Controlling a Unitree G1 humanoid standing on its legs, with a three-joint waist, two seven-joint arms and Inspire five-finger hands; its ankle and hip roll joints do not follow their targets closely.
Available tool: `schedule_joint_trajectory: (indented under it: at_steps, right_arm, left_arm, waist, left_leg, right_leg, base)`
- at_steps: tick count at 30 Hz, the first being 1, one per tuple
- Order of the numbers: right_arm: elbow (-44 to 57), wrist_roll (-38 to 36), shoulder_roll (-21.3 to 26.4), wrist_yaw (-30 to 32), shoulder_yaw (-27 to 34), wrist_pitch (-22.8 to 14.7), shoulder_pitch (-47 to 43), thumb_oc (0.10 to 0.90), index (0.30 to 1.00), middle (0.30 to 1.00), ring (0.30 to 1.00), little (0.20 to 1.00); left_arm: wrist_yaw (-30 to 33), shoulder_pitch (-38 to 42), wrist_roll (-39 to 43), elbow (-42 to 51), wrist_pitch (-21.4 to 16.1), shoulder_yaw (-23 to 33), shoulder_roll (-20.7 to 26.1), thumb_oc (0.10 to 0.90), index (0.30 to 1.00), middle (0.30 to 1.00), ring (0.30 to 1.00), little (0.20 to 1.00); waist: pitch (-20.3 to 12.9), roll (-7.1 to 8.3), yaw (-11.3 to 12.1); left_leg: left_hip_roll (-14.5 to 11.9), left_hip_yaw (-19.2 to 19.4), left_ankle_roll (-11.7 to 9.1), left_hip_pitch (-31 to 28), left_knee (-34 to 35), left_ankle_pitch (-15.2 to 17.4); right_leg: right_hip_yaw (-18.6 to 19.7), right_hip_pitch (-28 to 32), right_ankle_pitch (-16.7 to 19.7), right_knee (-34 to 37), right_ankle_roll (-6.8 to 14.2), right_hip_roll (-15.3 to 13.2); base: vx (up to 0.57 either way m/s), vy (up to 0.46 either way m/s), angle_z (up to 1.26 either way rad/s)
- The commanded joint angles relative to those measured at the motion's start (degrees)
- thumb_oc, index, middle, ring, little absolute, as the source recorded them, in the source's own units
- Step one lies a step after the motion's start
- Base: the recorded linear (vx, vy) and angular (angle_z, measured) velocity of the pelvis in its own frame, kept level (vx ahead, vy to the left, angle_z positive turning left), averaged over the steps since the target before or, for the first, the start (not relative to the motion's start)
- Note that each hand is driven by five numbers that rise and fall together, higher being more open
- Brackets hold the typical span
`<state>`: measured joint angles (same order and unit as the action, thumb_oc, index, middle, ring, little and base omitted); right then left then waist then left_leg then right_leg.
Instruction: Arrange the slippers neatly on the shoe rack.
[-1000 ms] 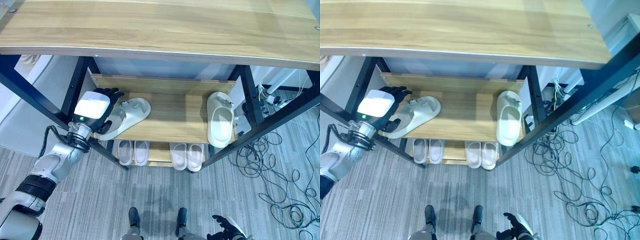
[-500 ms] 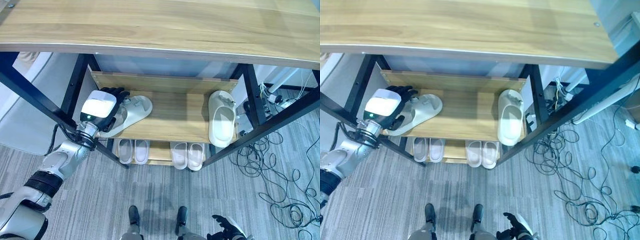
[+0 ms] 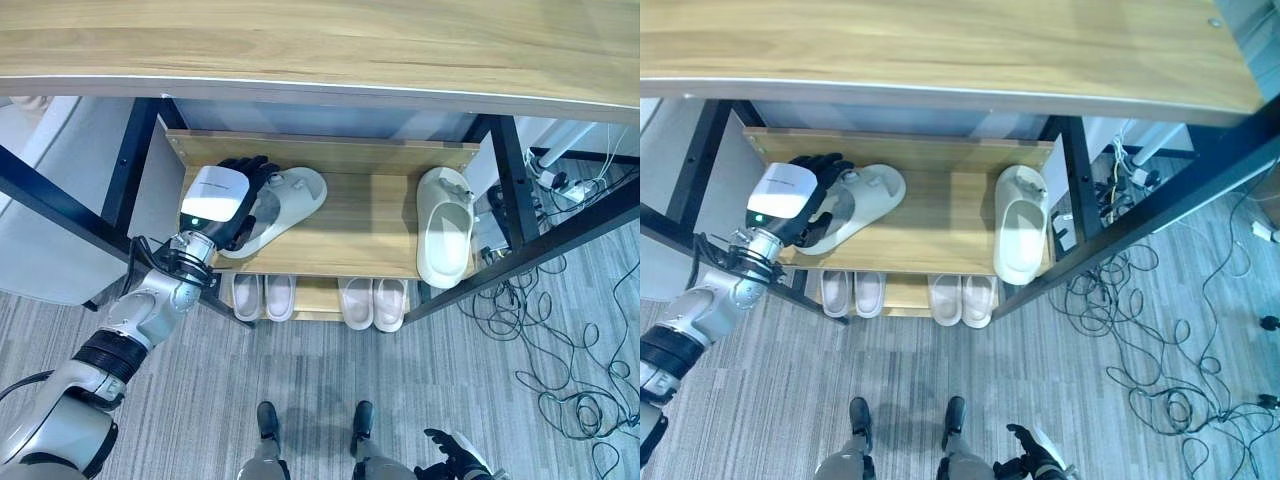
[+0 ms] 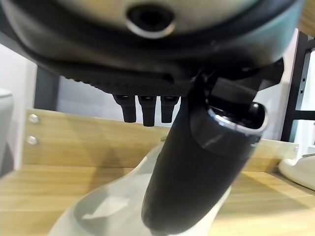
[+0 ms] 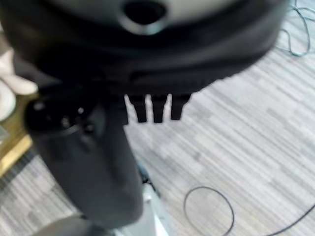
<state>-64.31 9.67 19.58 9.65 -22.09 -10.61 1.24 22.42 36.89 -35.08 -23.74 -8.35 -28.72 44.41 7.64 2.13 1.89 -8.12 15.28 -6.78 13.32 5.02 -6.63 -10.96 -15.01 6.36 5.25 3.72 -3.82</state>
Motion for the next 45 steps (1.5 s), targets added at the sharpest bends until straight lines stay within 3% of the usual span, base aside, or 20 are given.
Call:
schedule_joint_trajectory:
  at_steps: [1, 17, 27, 32, 42, 43, 45]
  right_arm:
    - [2.28, -1.58, 0.90, 1.12, -1.31, -0.32, 2.13, 0.800, 0.900, 0.900, 0.900, 0.900]
    - [2.87, -0.82, 0.34, 1.82, -0.40, -0.06, 2.00, 0.800, 0.900, 0.900, 0.900, 0.900]
    - [3.18, -0.40, 0.39, 1.84, -0.56, 0.55, 1.76, 0.800, 0.900, 0.900, 0.900, 0.900]
    - [3.25, -0.39, 0.81, 1.89, -0.88, 0.59, 1.50, 0.800, 0.900, 0.900, 0.900, 0.900]
    - [2.57, -0.90, 1.45, 2.16, -1.14, 0.53, 1.88, 0.800, 0.900, 0.900, 0.900, 0.900]
    - [2.49, -1.02, 1.48, 2.13, -1.23, 0.56, 1.93, 0.800, 0.900, 0.900, 0.900, 0.900]
    - [2.28, -1.21, 1.68, 2.17, -1.28, 0.63, 1.96, 0.800, 0.900, 0.900, 0.900, 0.900]
  left_arm:
    - [3.62, 5.19, 1.82, 1.54, -1.69, 2.11, -3.17, 0.800, 0.900, 0.900, 0.900, 0.900]
    - [2.85, -2.57, 5.27, 10.29, -3.95, 7.07, -6.99, 0.800, 0.900, 0.900, 0.900, 0.900]
    - [5.43, -2.80, 6.90, 12.54, -2.61, 11.72, -6.74, 0.800, 0.900, 0.900, 0.900, 0.900]
    - [6.91, -0.12, 6.15, 9.81, -1.07, 11.43, -6.86, 0.800, 0.900, 0.900, 0.900, 0.900]
    - [7.86, 7.87, 6.17, -1.24, 1.16, 5.72, -7.36, 0.800, 0.900, 0.900, 0.900, 0.900]
    - [7.91, 8.56, 6.46, -2.26, 1.36, 5.26, -7.57, 0.718, 0.778, 0.778, 0.778, 0.778]
    - [7.83, 10.15, 7.20, -4.51, 1.71, 3.97, -8.18, 0.417, 0.326, 0.326, 0.326, 0.326]
  waist:
    - [-2.02, -0.25, -0.86]
    - [-2.25, -0.80, -0.37]
    - [-2.39, -1.48, -0.25]
    - [-2.66, -1.89, -0.68]
    - [-2.90, -2.14, -2.05]
    - [-2.89, -2.21, -2.21]
    - [-2.74, -2.29, -2.43]
  left_leg:
    - [2.96, 0.22, 0.18, 4.69, -0.02, -1.63]
    - [2.99, 0.29, -0.02, 2.83, -0.02, -0.89]
    - [2.72, 0.63, -0.13, 2.08, -0.02, -0.77]
    - [2.78, 1.00, -0.06, 1.94, -0.02, -0.65]
    - [2.59, 1.20, 0.00, 2.89, -0.02, -0.85]
    - [2.58, 1.25, 0.01, 2.99, -0.02, -0.89]
    - [2.55, 1.38, 0.01, 3.09, -0.02, -0.95]
  right_leg:
    - [-1.75, -7.15, 1.45, -4.60, 6.29, -1.20]
    - [-2.12, -5.58, 0.86, -4.64, 5.98, -1.02]
    - [-1.97, -5.15, 0.74, -4.62, 5.90, -1.07]
    - [-1.79, -5.40, 0.88, -4.81, 5.92, -1.14]
    - [-1.42, -7.14, 1.08, -5.22, 5.97, -1.21]
    - [-1.33, -7.27, 1.09, -5.25, 5.99, -1.21]
    - [-1.20, -7.59, 1.11, -5.42, 6.03, -1.23]
  base:
    - [0.00, 0.000, 0.00]
    - [0.00, 0.000, 0.00]
    - [0.00, -0.001, -0.01]
    - [0.00, 0.000, -0.01]
    - [0.01, -0.005, -0.03]
    - [0.00, -0.004, -0.03]
    - [0.00, 0.000, 0.00]
